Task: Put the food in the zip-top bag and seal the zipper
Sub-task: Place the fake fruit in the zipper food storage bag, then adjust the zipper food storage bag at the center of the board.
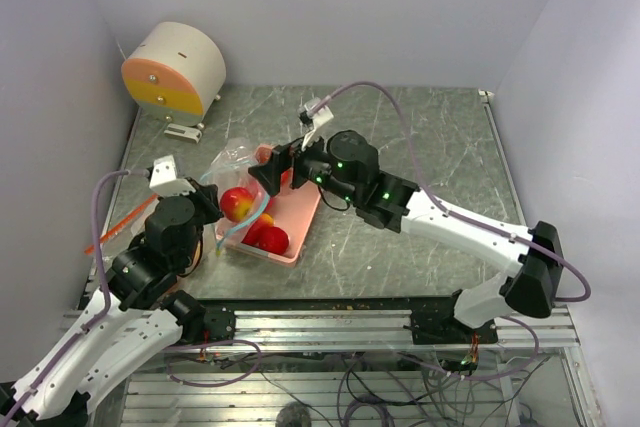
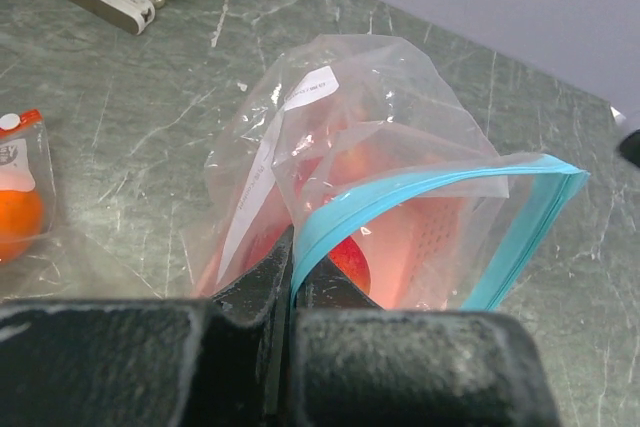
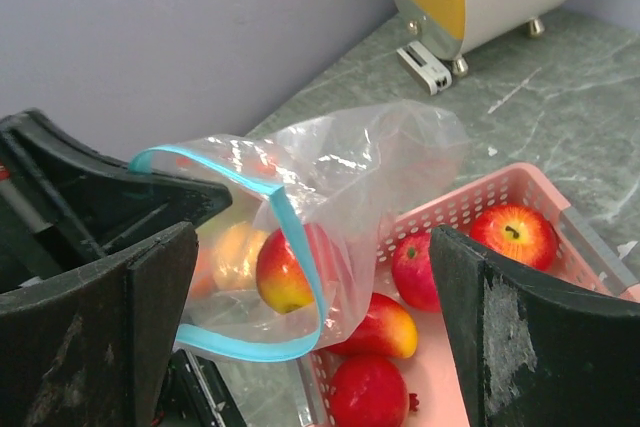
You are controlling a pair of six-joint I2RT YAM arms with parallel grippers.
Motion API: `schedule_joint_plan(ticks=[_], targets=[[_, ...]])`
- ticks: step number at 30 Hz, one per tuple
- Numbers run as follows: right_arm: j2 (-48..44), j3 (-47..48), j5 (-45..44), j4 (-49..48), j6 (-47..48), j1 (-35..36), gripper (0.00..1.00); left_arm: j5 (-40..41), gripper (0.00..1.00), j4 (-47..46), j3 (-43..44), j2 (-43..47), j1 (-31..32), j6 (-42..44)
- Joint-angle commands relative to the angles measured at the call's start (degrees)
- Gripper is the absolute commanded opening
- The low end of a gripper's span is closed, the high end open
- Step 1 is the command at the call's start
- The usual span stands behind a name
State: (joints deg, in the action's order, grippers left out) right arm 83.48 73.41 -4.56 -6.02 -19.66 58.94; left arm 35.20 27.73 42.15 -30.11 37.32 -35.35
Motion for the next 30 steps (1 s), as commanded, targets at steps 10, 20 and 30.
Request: schedule_joint_plan(ticks=[10,20,30], targets=[[15.4,10.5,6.6,10.7,-2.8,0.7,0.87,4.0,0.07,-0.7,2.6,3.0,-0.2,0.3],[20.7,16.0,1.9,19.5,-0.3,0.9,0.21,19.5,0.07,3.0,5.3,5.4,-0.2,4.7],[26.4,30.1,13.3,21.4,4.7,-4.0,0.33,32.2,0.07,17.3,11.8,6.5,-0.2,5.8]])
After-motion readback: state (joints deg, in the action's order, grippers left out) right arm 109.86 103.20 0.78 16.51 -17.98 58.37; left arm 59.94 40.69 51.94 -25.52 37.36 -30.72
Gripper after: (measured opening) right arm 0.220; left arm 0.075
